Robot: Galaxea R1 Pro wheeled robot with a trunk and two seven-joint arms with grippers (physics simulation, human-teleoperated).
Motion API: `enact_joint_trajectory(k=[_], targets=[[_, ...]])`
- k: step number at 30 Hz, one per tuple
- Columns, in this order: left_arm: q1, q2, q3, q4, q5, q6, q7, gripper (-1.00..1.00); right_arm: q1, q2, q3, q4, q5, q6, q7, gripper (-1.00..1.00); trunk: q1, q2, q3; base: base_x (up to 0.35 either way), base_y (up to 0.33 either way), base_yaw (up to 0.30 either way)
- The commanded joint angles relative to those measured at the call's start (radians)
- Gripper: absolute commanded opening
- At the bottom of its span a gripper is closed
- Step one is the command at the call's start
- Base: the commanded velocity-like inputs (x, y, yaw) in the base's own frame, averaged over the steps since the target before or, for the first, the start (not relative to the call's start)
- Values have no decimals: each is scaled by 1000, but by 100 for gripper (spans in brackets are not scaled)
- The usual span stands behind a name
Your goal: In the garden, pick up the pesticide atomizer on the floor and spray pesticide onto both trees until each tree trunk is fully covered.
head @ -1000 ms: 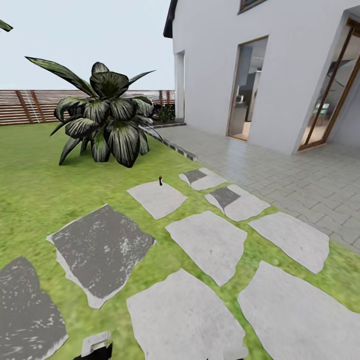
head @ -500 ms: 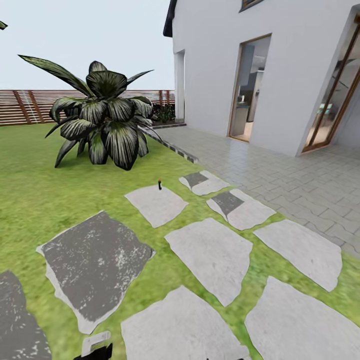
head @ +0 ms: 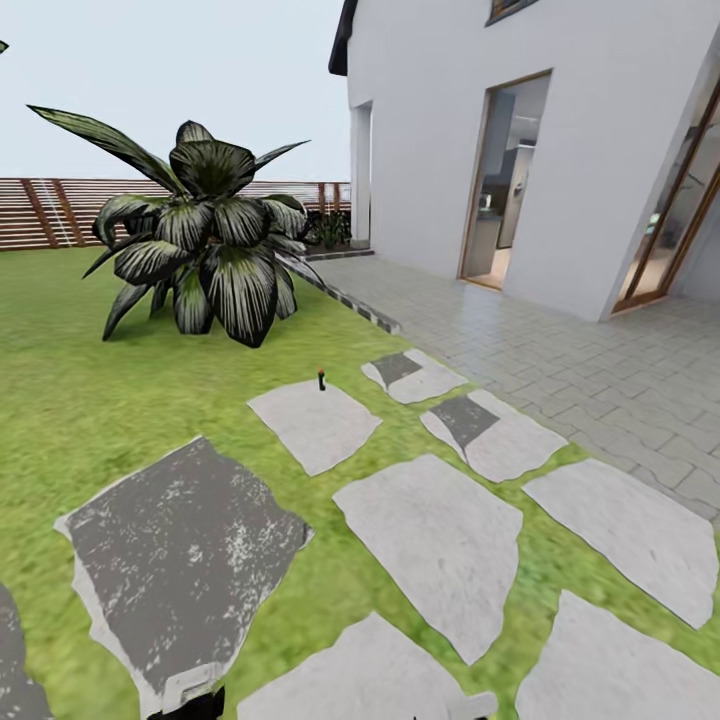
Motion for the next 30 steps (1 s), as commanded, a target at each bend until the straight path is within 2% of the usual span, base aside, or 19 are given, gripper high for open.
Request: enact_joint_trajectory(k=[1, 30], targets=[[-1, 0, 3, 1, -2, -4, 0, 100, 0, 0, 0, 0, 5, -2, -1, 100, 0, 0, -1, 338, 92, 0], [-1, 1, 4, 1, -2, -4, 0, 100, 0, 0, -1, 0, 5, -2, 1, 100, 0, 0, -1, 337, 108, -3]])
